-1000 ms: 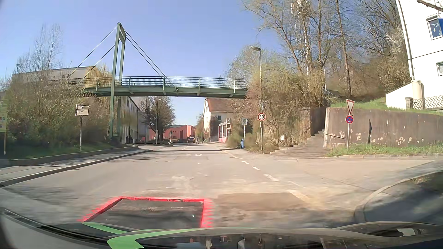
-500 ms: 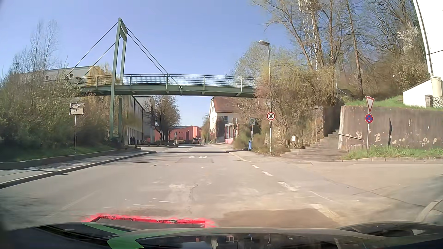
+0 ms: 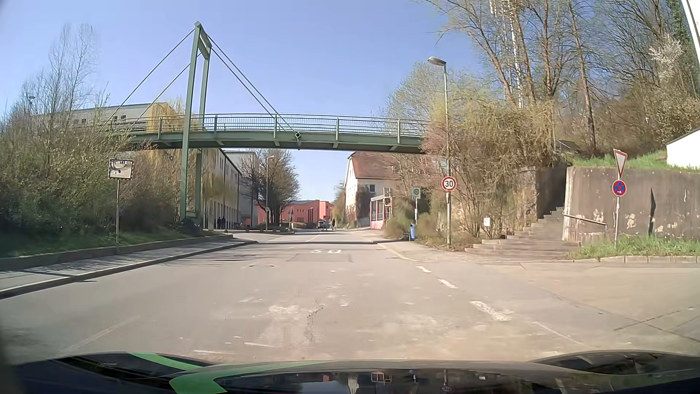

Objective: Follow the waypoints while adhering to traffic rules and regulations

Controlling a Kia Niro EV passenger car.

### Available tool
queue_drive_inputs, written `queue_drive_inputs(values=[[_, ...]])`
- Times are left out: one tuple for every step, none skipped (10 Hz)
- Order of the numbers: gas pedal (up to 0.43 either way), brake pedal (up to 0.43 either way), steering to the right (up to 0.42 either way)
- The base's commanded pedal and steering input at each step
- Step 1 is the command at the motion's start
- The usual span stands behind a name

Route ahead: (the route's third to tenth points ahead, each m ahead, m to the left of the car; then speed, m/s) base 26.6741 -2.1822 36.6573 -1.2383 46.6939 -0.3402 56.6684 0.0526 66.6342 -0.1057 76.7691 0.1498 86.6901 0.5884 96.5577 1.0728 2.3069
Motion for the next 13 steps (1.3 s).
queue_drive_inputs(values=[[0.000,0.000,-0.095],[0.000,0.000,-0.091],[0.000,0.000,-0.088],[0.000,0.000,-0.080],[0.000,0.000,-0.068],[0.000,0.000,-0.056],[0.000,0.000,-0.049],[0.000,0.000,-0.043],[0.000,0.000,-0.043],[0.000,0.000,-0.042],[0.000,0.000,-0.039],[0.039,0.000,-0.040],[0.039,0.000,-0.039]])
